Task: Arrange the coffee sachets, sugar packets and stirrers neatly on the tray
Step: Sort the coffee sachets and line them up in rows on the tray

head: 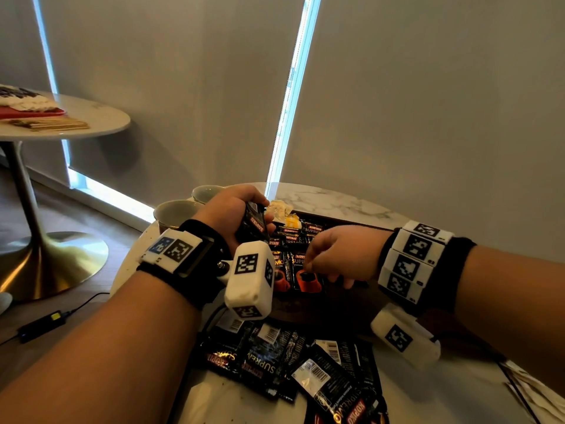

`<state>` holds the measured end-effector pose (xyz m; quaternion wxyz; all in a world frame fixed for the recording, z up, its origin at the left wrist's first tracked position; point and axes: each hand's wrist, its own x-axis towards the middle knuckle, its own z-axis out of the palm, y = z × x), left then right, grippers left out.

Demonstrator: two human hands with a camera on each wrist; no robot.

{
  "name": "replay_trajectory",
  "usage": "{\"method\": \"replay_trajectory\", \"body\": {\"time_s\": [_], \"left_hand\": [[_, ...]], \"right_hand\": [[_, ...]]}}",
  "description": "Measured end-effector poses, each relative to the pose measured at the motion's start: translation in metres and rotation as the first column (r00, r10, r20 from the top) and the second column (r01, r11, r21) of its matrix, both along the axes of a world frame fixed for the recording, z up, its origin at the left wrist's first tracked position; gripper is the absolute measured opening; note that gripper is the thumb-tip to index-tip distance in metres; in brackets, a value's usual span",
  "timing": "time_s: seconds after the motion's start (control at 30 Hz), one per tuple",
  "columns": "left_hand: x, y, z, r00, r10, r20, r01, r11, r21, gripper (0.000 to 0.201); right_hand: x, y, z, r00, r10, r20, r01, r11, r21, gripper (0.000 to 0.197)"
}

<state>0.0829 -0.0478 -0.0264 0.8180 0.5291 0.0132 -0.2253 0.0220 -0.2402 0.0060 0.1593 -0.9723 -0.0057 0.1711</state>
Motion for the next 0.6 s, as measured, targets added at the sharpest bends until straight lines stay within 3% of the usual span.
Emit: {"method": "replay_trajectory", "body": {"time_s": [0.17, 0.6], "left_hand": [[-0.004, -0.004, -0.001, 1.0, -0.002, 0.016, 0.001, 0.999, 0.055, 0.026], [-0.009, -0.009, -0.002, 0.999, 0.045, -0.013, -0.045, 0.999, 0.012, 0.025]], "right_hand": [[-0.013, 0.011, -0.002, 0.981, 0.128, -0.143, -0.126, 0.992, 0.022, 0.021], [0.001, 0.02, -0.011, 0.984, 0.12, -0.129, -0.113, 0.992, 0.064, 0.023]]}}
